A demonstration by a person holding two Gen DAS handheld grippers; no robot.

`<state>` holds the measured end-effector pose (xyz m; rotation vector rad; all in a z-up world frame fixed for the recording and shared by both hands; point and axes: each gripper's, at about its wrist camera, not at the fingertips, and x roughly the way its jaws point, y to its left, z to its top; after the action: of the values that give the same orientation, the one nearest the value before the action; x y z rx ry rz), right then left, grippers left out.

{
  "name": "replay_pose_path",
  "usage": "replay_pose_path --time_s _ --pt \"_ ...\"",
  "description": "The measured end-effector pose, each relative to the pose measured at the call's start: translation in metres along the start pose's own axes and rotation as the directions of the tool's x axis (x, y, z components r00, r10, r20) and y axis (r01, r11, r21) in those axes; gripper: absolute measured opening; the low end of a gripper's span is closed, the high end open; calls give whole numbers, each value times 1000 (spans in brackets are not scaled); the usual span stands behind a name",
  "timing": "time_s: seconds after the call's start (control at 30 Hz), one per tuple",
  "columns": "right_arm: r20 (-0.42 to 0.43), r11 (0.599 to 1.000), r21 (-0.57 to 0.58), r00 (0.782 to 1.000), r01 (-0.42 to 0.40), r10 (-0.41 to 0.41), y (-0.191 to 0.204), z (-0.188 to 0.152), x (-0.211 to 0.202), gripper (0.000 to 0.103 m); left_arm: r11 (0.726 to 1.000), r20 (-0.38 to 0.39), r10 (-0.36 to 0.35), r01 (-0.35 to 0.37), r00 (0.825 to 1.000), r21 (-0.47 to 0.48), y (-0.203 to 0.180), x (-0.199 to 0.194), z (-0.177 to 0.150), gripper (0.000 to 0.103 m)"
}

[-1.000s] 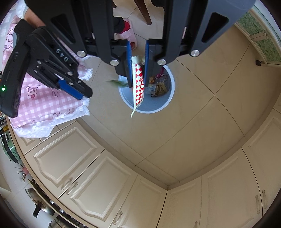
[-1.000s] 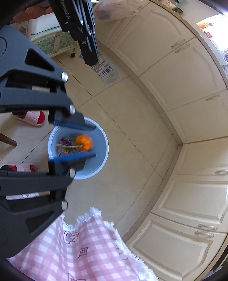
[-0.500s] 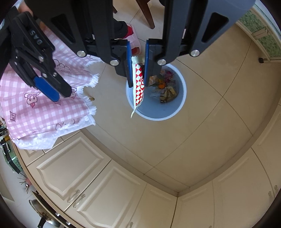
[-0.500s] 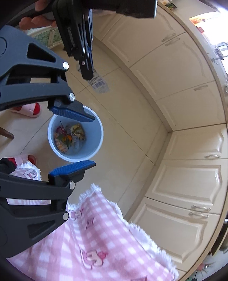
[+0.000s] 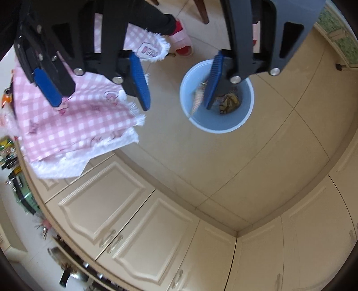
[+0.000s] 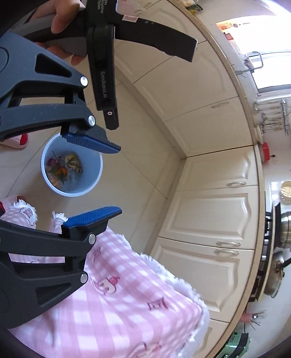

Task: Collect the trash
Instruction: 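Swing both open tools back over the table toward the orange peel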

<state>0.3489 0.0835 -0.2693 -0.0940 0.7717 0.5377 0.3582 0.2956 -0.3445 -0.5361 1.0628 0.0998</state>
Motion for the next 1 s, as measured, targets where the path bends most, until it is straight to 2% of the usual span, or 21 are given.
replay_pose_path --time_s 0.17,0.37,0.53,0.67,0.77,0.9,1.0 --pt "17 1000 9 1000 0 0 -2 0 -18 50 1000 20 2 -2 1000 12 -8 -22 -5 50" --pt "66 1000 8 998 3 -4 -5 5 -57 50 999 83 1 -4 997 33 -24 -67 -19 50" --pt "134 1000 14 991 17 -19 -13 8 -105 51 994 179 1 -20 984 106 -59 -118 -32 50" --pt "194 998 46 980 42 -50 -37 10 -150 52 983 225 -58 15 973 184 -100 -147 -40 50" --pt "238 993 89 967 76 -95 -68 4 -190 53 966 229 -103 43 968 255 -141 -158 -51 50" --pt "262 977 154 947 149 -186 -116 -8 -229 55 930 173 -170 100 970 353 -202 -150 -69 50" --pt "255 947 228 925 225 -281 -160 -27 -253 56 882 83 -213 155 974 444 -262 -132 -86 50"
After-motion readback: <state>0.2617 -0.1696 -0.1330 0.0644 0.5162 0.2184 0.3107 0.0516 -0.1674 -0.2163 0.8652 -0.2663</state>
